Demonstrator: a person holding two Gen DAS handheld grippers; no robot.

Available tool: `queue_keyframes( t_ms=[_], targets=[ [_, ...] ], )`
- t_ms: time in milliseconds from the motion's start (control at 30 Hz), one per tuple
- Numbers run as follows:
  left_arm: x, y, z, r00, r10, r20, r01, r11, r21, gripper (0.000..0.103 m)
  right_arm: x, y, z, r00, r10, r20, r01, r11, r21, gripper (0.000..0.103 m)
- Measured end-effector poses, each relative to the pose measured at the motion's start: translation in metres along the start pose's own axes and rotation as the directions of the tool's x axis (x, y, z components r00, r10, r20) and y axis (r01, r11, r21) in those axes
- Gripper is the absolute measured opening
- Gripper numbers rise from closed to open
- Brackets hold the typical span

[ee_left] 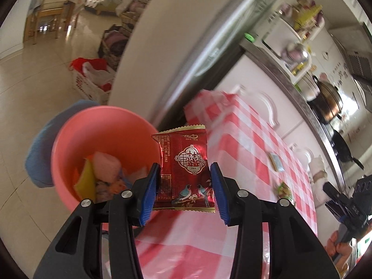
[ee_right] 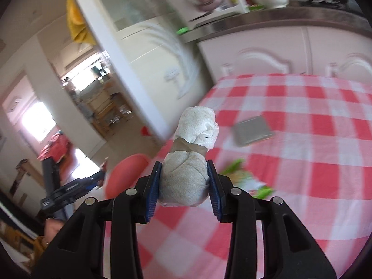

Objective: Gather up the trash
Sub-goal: 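Carry candy wrapper and cloth bundle to the orange bucket and open both tools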

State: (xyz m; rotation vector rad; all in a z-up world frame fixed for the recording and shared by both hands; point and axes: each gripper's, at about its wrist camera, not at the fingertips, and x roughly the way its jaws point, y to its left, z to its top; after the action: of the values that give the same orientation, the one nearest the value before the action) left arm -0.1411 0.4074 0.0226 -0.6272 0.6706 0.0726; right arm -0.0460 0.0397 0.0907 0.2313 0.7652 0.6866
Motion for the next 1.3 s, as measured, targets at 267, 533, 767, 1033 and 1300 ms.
queue_keyframes(
  t_ms=[267,533,767,1033,1300],
  targets=[
    [-0.009,0.039,0.008,0.998,0.042,0.036,-0.039,0.996,-0.076,0.046,0.045,0.058,0.004,0.988,0.115,-0.103,-0.122,0.99,-0.067,0.04],
    [0.001,0.06,0.008,0.998,0.059,0.018,-0.057,0.992,-0.113,0.046,0.099,0.113,0.004,0.961,0.166,-0.222,-0.205,0.965,-0.164,0.04],
    [0.014,0.068,0.007,0.997,0.077,-0.004,-0.077,0.99,-0.12,0.046,0.149,0.147,0.007,0.935,0.185,-0.301,-0.25,0.949,-0.194,0.04],
    [0.024,0.075,0.006,0.995,0.101,-0.017,-0.102,0.987,-0.122,0.046,0.196,0.17,0.003,0.915,0.17,-0.366,-0.258,0.944,-0.208,0.041],
    [0.037,0.078,0.003,0.99,0.138,-0.037,-0.141,0.984,-0.106,0.047,0.221,0.179,-0.008,0.907,0.136,-0.399,-0.245,0.94,-0.237,0.043]
  ],
)
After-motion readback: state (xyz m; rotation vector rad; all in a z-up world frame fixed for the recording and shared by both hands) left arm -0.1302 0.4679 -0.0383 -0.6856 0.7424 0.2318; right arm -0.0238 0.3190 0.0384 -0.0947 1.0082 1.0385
